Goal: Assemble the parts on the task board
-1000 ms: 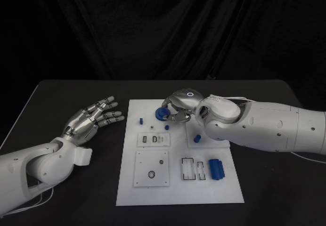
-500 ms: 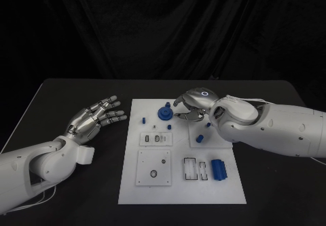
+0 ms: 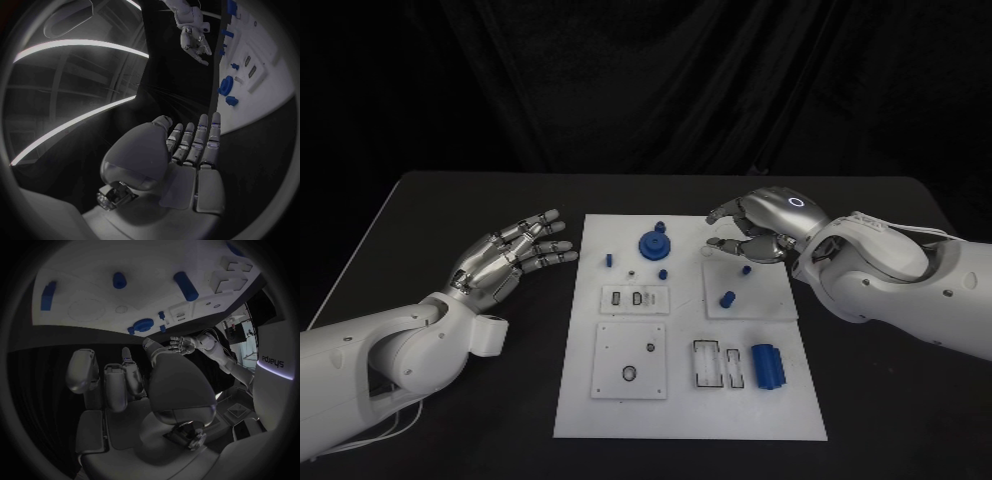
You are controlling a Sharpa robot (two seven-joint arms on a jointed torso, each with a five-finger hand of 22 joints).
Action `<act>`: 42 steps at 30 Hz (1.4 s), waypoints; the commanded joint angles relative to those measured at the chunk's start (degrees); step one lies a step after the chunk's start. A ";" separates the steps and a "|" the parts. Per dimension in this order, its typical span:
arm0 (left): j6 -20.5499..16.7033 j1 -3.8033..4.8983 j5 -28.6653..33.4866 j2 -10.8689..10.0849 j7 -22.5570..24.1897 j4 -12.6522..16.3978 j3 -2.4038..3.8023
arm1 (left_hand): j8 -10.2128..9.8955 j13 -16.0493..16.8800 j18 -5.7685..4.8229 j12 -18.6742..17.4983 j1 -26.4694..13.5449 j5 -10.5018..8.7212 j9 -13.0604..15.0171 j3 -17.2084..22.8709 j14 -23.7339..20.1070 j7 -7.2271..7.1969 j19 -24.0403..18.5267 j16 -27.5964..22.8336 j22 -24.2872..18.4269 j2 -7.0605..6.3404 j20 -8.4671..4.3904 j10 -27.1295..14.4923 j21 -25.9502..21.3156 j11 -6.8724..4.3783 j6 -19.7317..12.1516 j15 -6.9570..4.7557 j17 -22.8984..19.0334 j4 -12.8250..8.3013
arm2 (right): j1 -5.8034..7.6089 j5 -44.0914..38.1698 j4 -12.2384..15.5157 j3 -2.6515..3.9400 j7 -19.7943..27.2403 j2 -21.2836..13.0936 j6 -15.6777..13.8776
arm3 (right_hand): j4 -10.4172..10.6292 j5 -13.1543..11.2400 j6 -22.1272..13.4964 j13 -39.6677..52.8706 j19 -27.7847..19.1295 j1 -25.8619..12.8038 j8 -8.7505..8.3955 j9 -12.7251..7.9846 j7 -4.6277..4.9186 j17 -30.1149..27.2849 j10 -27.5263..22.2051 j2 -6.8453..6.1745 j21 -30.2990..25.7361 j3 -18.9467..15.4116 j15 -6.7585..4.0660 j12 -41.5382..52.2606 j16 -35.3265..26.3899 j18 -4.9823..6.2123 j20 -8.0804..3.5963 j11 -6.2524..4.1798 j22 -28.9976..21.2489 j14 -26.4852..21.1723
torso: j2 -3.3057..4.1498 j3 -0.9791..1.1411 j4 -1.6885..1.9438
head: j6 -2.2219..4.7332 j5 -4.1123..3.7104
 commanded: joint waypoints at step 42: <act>1.94 -0.05 -1.13 2.49 1.34 -2.01 0.04 | 0.11 -0.02 -1.09 0.41 -0.12 0.52 -0.01 0.94 -0.24 -0.15 -0.27 0.34 0.09 -0.53 -0.01 0.13 0.29 0.25 0.07 0.04 -0.13 -0.04 | -2.35 2.71 -4.08 -0.07 -3.26 -7.53 4.05 | 2.01 -4.58 -1.54 2.33 1.50 6.17 -0.67 -3.97 -1.21 8.48 0.10 -2.88 0.82 -2.01 -0.95 -0.93 -1.02 -0.14 -0.96 -0.94 9.31 1.71 | -1.92 1.37 -0.50 | -2.58 -1.40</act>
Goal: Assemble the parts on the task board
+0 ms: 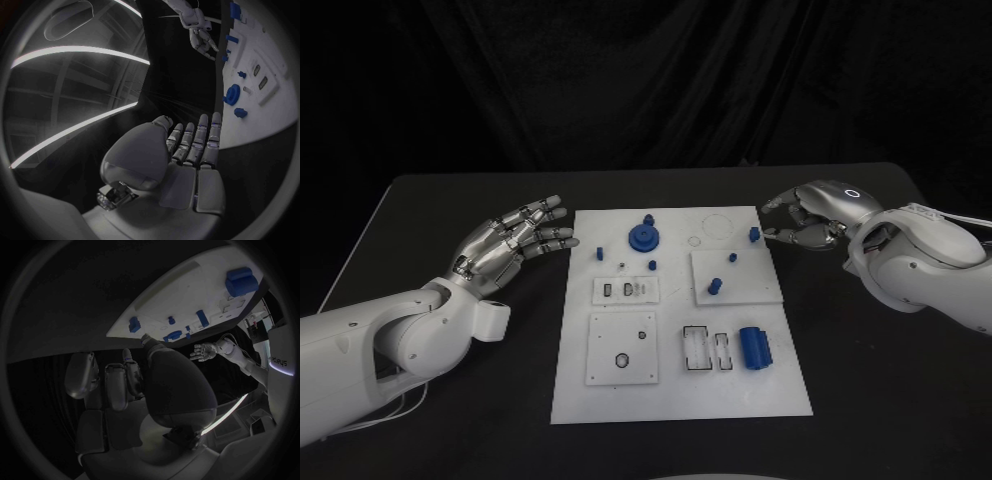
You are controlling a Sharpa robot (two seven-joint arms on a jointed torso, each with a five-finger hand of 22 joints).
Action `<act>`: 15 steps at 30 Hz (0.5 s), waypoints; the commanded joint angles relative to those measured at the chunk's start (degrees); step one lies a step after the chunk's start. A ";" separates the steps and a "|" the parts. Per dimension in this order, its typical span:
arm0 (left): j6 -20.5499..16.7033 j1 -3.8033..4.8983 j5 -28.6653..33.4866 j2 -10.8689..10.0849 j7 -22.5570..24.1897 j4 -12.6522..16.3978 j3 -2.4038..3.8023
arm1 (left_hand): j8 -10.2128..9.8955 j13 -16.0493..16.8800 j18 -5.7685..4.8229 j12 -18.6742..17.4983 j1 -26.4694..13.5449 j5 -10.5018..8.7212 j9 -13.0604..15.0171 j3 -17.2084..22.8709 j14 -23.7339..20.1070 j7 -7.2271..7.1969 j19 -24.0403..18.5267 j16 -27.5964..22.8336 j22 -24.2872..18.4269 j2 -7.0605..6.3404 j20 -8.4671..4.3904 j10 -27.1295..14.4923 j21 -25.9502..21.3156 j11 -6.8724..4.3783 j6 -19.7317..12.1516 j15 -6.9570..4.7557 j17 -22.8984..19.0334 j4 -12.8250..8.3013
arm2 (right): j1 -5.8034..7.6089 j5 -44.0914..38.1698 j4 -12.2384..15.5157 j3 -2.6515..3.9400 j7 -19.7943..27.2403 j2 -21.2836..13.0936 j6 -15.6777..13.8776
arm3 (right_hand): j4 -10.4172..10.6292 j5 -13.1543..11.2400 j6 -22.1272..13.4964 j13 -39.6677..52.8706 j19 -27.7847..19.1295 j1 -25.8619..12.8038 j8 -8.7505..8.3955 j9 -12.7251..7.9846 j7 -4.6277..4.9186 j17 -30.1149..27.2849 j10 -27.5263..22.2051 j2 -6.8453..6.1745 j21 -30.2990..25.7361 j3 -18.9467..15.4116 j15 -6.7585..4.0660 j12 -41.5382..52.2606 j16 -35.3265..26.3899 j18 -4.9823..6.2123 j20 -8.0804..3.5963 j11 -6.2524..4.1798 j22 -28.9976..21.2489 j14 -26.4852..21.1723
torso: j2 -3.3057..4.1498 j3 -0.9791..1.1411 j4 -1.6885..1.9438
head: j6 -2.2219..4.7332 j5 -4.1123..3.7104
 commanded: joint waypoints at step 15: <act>1.72 -0.08 -0.11 0.46 1.15 -0.72 0.04 | 0.07 -0.03 -1.10 0.22 -0.14 0.30 -0.02 0.46 -0.29 -0.14 -0.32 0.36 0.07 -0.52 -0.01 0.10 0.30 0.27 -0.05 0.04 -0.10 -0.08 | -1.43 -0.11 -2.52 0.03 -0.29 2.48 2.12 | 0.03 -0.46 -0.74 1.81 -0.58 2.25 -0.04 -0.56 0.05 7.98 -0.89 -0.22 -1.14 -0.32 -0.29 -0.61 -0.89 -0.02 -0.16 0.02 9.12 1.10 | 0.07 -0.11 -0.05 | -0.21 0.17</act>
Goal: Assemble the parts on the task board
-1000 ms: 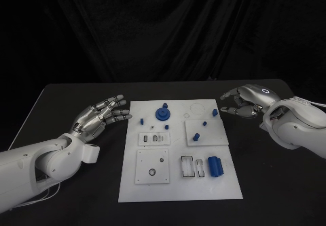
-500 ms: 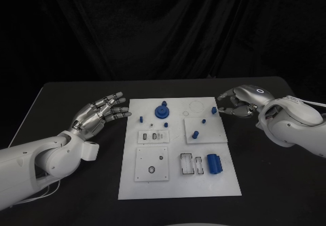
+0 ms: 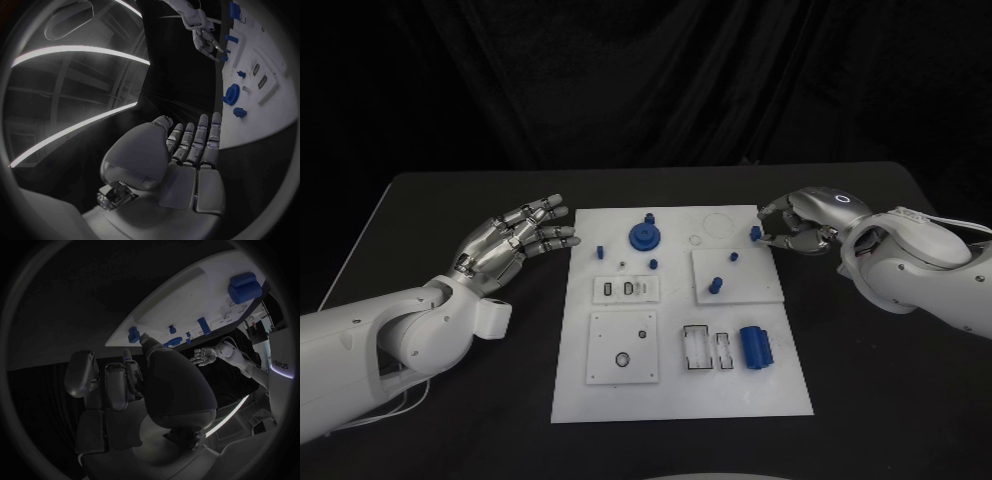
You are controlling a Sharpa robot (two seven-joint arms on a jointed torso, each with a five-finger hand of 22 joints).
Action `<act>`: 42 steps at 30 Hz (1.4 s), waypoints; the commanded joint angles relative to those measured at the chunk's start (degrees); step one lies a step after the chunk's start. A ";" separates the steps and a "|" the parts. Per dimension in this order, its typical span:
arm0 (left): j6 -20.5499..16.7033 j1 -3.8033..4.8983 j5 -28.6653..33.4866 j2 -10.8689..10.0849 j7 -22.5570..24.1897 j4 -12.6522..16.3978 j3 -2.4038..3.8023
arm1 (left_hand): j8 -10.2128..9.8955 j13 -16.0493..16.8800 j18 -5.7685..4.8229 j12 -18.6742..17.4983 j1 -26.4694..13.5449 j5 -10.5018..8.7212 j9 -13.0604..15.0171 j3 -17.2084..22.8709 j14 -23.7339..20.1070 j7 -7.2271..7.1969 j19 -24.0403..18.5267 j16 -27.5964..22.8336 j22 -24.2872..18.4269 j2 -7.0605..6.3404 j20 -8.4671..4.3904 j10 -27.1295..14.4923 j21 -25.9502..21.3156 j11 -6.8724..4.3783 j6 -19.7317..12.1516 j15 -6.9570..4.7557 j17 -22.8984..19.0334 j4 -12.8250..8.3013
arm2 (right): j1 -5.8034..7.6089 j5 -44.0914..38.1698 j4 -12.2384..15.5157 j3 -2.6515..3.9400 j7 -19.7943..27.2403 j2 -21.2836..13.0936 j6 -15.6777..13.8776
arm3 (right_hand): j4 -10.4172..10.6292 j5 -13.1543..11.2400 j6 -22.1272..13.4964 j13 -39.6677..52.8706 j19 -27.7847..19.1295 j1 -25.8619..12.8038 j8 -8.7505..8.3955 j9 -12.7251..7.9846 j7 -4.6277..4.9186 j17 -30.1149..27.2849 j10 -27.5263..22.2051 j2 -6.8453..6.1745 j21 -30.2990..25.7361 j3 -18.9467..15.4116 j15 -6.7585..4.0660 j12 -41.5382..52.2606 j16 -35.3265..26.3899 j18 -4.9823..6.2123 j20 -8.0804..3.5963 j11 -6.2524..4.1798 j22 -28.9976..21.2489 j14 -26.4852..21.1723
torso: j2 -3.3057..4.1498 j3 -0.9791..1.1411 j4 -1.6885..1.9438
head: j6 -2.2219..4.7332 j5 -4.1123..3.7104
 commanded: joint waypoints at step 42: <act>2.51 -0.53 -0.07 0.35 0.35 -0.57 0.05 | -0.02 -0.07 -1.14 0.24 -0.22 0.30 -0.06 0.84 -0.48 -0.11 -0.49 0.40 0.10 -0.46 -0.01 0.00 0.33 0.38 -0.30 0.08 -0.13 -0.02 | -1.54 -0.14 -4.23 0.04 0.57 3.74 -1.66 | 0.31 2.41 7.14 1.55 -0.87 4.50 4.97 1.81 0.31 6.49 -0.81 0.81 -2.21 -0.87 -0.09 -0.65 -2.02 0.27 0.26 0.27 8.74 0.23 | -0.06 0.03 0.04 | -0.61 -0.07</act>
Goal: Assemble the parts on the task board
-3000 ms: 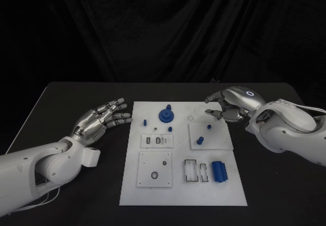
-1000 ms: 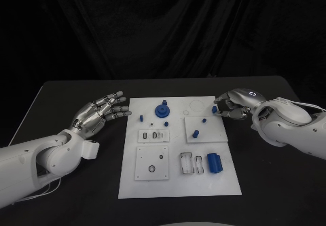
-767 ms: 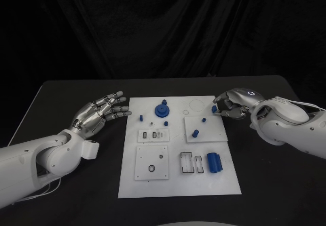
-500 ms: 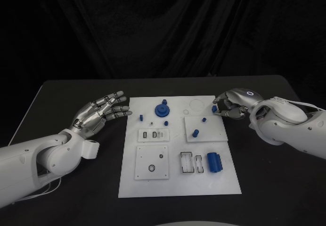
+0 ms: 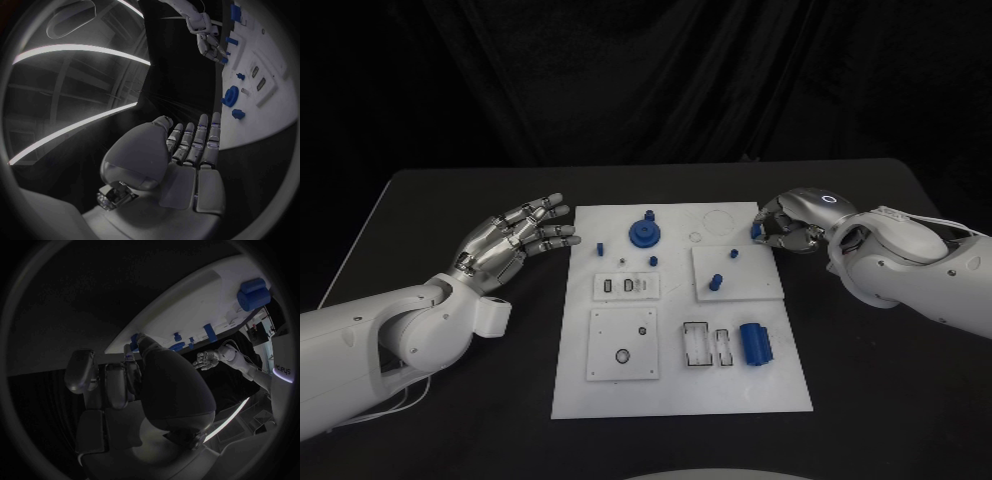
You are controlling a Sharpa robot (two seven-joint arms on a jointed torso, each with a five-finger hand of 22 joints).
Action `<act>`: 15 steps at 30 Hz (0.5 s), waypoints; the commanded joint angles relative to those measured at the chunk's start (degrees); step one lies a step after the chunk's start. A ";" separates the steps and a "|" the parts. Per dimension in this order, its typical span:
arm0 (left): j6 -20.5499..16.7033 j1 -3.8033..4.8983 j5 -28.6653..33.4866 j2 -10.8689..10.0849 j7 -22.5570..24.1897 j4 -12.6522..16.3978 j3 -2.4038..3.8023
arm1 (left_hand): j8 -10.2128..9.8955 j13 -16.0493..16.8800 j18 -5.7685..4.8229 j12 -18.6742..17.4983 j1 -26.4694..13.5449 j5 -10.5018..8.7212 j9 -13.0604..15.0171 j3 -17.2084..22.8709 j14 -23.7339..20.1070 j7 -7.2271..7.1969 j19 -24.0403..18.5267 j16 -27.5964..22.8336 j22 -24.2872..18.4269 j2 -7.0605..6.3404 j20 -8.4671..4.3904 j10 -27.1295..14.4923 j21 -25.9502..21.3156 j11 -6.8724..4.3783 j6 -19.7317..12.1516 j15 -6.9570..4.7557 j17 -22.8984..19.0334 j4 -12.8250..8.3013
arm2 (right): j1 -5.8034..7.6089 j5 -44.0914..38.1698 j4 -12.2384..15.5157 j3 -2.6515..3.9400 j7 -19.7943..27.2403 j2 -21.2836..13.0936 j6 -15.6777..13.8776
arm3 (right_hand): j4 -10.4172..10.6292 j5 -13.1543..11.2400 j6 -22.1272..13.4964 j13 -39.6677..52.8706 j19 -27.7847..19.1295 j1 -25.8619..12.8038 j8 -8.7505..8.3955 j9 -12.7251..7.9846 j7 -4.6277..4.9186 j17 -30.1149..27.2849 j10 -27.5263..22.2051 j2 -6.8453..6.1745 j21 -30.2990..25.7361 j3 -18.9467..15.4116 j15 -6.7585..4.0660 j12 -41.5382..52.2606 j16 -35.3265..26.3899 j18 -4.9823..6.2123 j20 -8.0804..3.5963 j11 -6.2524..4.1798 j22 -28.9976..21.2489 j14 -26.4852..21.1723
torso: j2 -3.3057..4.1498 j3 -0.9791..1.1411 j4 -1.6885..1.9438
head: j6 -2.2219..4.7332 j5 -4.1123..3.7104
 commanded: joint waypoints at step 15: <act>1.17 -0.64 -0.03 0.11 0.03 -0.03 0.05 | -0.04 -0.08 -1.15 0.25 -0.24 0.29 -0.07 0.36 -0.52 -0.09 -0.53 0.19 0.07 -0.46 -0.01 -0.03 0.34 0.41 -0.40 0.09 -0.10 -0.11 | -0.38 -0.17 -1.07 0.03 0.72 0.94 -3.09 | 0.16 1.27 1.36 1.55 -0.25 0.81 1.85 1.12 -0.20 6.37 -0.24 0.27 -0.56 -0.48 -0.18 -0.17 -0.54 0.30 -0.05 -0.04 8.75 0.17 | -0.03 -0.02 0.00 | -0.11 0.06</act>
